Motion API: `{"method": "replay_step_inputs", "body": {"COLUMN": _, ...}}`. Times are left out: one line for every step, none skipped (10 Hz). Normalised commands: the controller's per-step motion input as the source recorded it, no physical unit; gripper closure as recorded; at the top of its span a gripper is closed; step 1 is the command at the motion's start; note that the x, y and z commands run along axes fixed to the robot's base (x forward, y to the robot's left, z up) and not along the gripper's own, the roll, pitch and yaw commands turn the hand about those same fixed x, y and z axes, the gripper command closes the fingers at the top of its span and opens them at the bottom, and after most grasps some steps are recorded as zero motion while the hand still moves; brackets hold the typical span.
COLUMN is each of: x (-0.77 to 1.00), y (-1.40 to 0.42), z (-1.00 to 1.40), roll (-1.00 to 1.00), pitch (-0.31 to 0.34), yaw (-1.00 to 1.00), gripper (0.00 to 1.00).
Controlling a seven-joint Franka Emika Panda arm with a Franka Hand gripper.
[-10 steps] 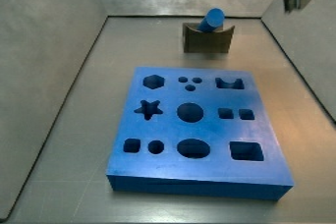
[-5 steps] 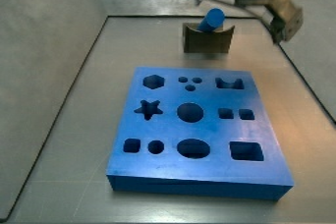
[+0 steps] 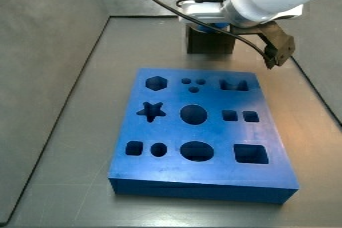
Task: Pick up the round object. Move up. Place the round object on the fixture. Regrasp the round object. Move to above the board. Insert the round object.
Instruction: Move to above the board.
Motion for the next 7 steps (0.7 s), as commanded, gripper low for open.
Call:
{"method": "replay_step_inputs", "body": {"x": 0.03, "y": -0.44, "z": 1.00, "roll": -0.21, "pitch": -0.480, "yaw": 0.23, "gripper": 1.00}}
{"method": "replay_step_inputs", "body": {"x": 0.03, "y": -0.43, "z": 1.00, "roll": -0.20, "pitch": -0.474, "yaw": 0.22, "gripper": 1.00}}
{"method": "replay_step_inputs", "body": {"x": 0.02, "y": -0.40, "z": 1.00, "roll": -0.15, "pitch": -0.436, "yaw": 0.10, "gripper": 1.00}}
{"method": "replay_step_inputs", "body": {"x": 0.01, "y": -0.36, "z": 1.00, "roll": -0.10, "pitch": -0.379, "yaw": -0.05, "gripper": 1.00}}
{"method": "replay_step_inputs", "body": {"x": -0.01, "y": -0.34, "z": 1.00, "roll": -0.06, "pitch": -0.323, "yaw": -0.14, "gripper": 1.00}}
{"method": "replay_step_inputs", "body": {"x": -0.02, "y": -0.31, "z": 1.00, "roll": -0.03, "pitch": -0.233, "yaw": -0.20, "gripper": 1.00}}
{"method": "replay_step_inputs", "body": {"x": -0.02, "y": -0.28, "z": 1.00, "roll": -0.02, "pitch": -0.163, "yaw": -0.22, "gripper": 1.00}}
